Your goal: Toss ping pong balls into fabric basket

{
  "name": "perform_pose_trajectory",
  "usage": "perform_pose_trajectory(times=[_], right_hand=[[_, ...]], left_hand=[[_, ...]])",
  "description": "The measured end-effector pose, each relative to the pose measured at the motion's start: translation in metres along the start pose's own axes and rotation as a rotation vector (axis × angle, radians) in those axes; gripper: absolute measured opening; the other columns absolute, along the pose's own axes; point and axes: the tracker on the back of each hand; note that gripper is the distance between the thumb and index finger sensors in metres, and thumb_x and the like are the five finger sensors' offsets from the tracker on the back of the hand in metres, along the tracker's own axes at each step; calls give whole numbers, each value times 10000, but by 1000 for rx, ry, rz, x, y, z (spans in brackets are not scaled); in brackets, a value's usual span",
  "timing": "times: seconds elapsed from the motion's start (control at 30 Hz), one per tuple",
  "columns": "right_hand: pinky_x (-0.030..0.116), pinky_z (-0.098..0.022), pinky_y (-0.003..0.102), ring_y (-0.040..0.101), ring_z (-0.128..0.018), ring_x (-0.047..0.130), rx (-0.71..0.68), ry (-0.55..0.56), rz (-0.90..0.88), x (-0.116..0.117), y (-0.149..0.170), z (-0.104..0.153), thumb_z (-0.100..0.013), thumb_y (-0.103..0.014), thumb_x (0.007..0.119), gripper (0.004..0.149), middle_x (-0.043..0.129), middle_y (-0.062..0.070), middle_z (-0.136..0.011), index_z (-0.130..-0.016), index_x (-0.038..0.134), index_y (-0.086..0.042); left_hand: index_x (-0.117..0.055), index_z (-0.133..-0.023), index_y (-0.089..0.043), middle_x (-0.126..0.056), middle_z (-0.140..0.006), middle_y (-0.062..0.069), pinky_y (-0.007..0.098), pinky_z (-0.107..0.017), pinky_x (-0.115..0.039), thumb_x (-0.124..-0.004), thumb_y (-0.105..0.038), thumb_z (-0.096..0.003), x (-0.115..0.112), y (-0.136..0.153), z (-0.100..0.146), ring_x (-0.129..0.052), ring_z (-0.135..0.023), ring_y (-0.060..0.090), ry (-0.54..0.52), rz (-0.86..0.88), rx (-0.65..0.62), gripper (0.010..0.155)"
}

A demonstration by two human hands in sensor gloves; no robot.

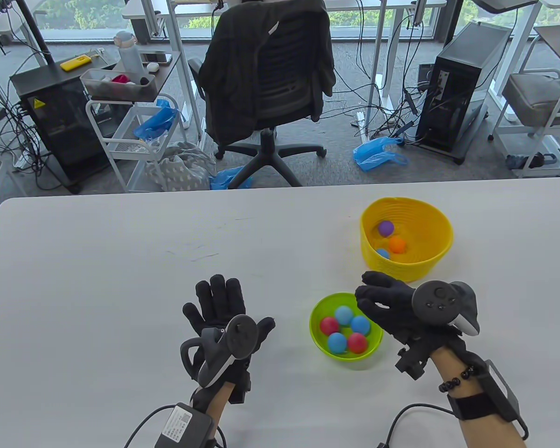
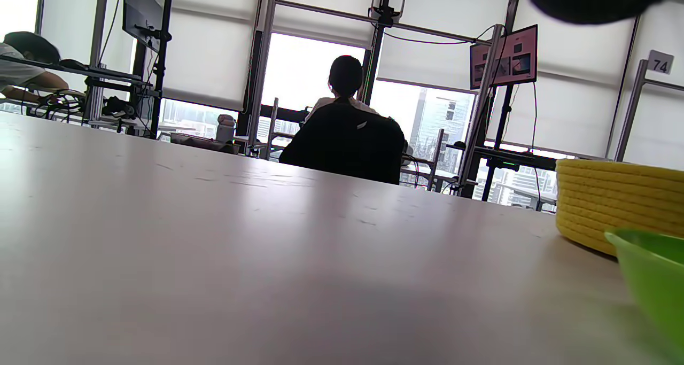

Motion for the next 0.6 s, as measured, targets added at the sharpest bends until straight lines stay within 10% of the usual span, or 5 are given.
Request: perform_pose_trajectory(times=[0.6], right_hand=[[701, -630, 641, 537, -858, 801, 20, -375, 257, 62, -22, -4, -551, -438, 763, 450, 735, 209, -1068, -892, 876, -167]], left_hand=[[-234, -1159, -127, -80, -1235, 160, 777, -738, -141, -711, -669, -435, 0, -1, 0, -70, -1122, 475, 17, 59, -30, 1023]])
Point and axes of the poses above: the tracker on the back of each hand, its own y axis roughly to the little-finger side, its own z axis roughly from the fingertips to the wrist, x = y × z
